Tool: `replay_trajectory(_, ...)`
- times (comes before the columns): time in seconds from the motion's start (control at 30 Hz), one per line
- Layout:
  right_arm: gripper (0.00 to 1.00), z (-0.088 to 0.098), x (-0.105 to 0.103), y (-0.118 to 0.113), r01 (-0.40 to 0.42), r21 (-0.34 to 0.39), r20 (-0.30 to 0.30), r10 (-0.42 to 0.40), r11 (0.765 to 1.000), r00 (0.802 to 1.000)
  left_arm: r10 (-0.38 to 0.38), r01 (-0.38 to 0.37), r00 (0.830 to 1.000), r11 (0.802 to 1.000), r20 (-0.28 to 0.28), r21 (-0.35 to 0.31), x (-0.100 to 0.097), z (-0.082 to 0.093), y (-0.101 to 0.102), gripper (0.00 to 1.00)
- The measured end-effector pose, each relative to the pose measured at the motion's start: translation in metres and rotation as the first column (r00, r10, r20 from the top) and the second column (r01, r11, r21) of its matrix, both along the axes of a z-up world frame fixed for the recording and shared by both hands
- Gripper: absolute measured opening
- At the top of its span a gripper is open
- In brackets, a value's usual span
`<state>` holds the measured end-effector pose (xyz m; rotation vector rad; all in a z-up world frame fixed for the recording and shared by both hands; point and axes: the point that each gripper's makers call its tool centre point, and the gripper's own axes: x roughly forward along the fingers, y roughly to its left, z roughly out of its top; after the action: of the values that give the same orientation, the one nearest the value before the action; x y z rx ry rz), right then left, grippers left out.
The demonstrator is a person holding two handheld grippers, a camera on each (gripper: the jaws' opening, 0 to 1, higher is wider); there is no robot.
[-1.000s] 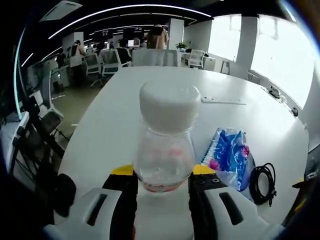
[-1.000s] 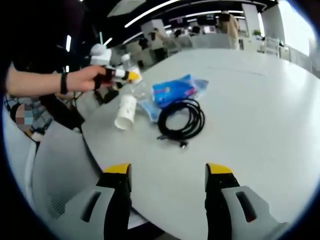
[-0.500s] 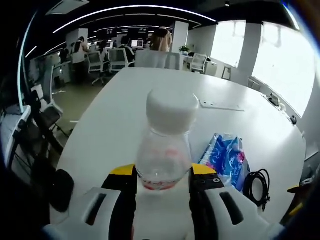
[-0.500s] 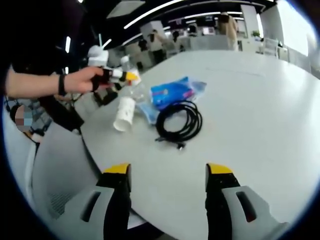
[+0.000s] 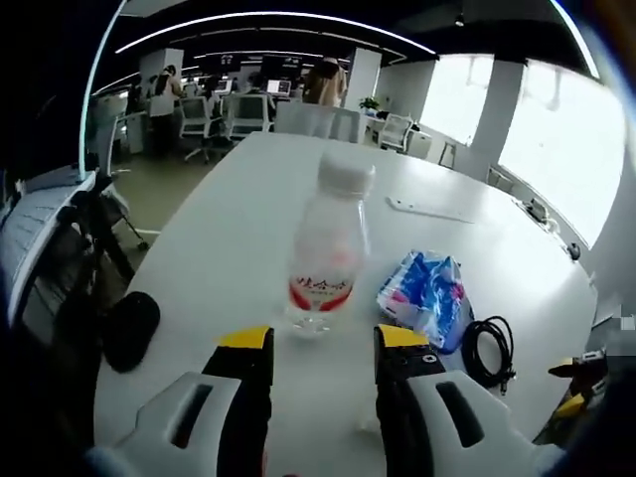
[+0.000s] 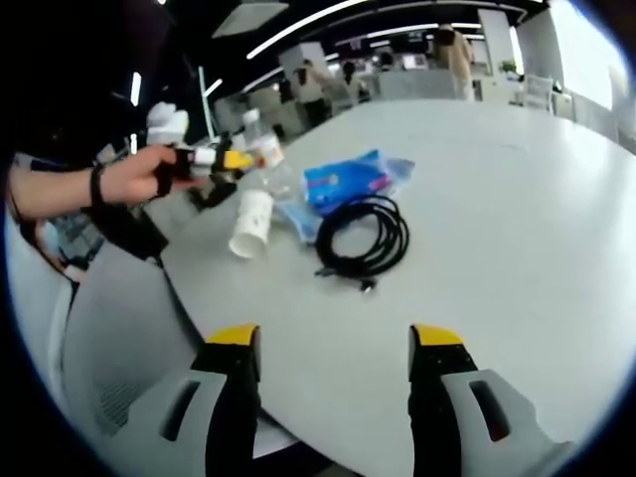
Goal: Arrange the tabletop items into an orderly group along one side of the table until the central work area is clear of visible clutter.
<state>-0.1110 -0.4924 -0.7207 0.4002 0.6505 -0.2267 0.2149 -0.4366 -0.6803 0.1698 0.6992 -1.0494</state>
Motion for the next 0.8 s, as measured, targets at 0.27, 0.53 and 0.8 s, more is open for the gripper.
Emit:
replay_trajectory(0.27,0.58,-0.002,0.003,0.002,-0.004,0.003,0.005,0.004,1.000,1.000,0.035,-0.035,0.996,0.999,-0.086,-0.006,-0.027,-0.014,0.025,0.39)
replay_trajectory(0.53,0.58,-0.002,0.004,0.005,-0.012,0.004,0.004,0.012,1.000,1.000,0.043,-0.043,0.990,0.999,-0.136,0.004,-0.055,-0.028,0.046,0.39)
replay_trajectory(0.8,0.58,-0.007,0.007,0.005,-0.020,0.010,-0.002,0.020,1.000,1.000,0.014,-0.011,0.993,1.000,-0.113,0.029,-0.062,-0.032,0.066,0.39)
